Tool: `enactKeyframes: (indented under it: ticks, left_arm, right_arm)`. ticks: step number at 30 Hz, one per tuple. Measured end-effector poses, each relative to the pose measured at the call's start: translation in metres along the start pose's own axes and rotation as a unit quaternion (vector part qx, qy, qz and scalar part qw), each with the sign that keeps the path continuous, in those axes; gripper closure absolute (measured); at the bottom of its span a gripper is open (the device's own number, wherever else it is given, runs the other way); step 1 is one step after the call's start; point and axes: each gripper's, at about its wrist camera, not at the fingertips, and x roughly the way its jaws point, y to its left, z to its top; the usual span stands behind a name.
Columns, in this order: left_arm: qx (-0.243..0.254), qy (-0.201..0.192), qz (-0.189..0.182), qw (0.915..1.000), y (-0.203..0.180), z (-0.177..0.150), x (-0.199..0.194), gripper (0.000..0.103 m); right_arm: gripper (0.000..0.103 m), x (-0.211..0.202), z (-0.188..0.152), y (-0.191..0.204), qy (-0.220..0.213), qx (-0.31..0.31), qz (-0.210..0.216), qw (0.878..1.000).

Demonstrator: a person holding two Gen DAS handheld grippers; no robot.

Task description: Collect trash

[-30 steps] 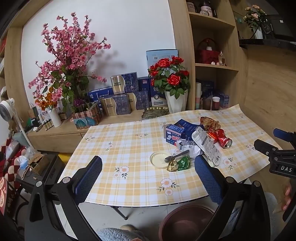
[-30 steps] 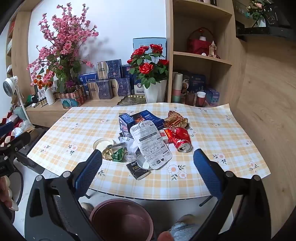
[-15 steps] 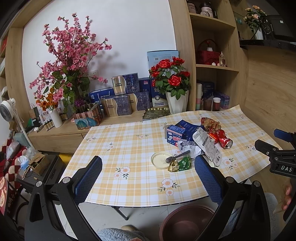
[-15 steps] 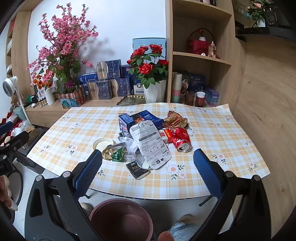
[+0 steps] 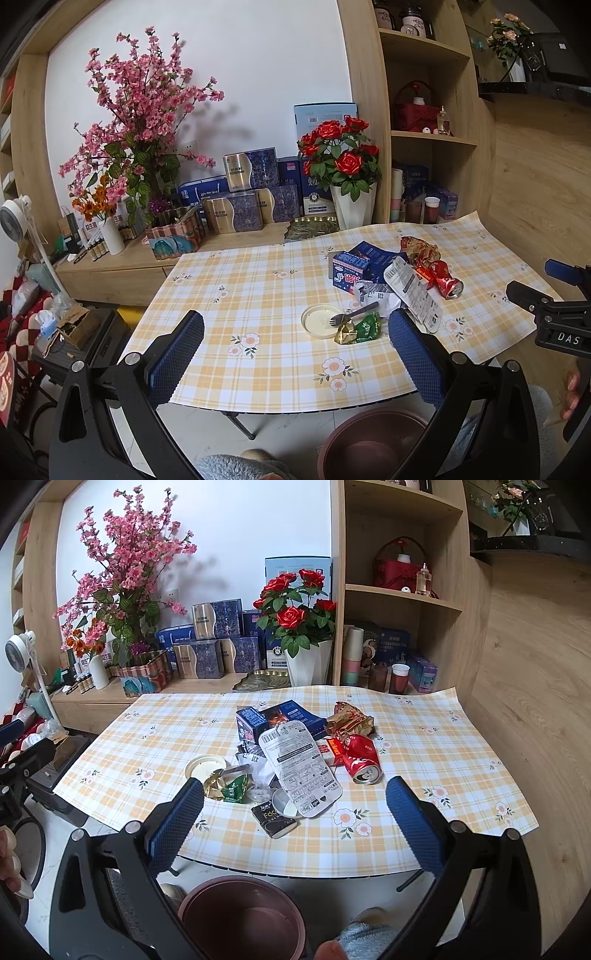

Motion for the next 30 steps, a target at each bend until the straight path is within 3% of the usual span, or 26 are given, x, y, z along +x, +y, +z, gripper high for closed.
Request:
enactKeyframes:
  ticks: [30]
  left_arm:
    - [0.0, -0.002, 0.0, 1.0, -0.0006, 0.0019, -0.0021, 0.005]
  right_arm:
    - [0.006, -0.0011, 0.002, 0.0017, -0.001, -0.001, -0.001, 1.0]
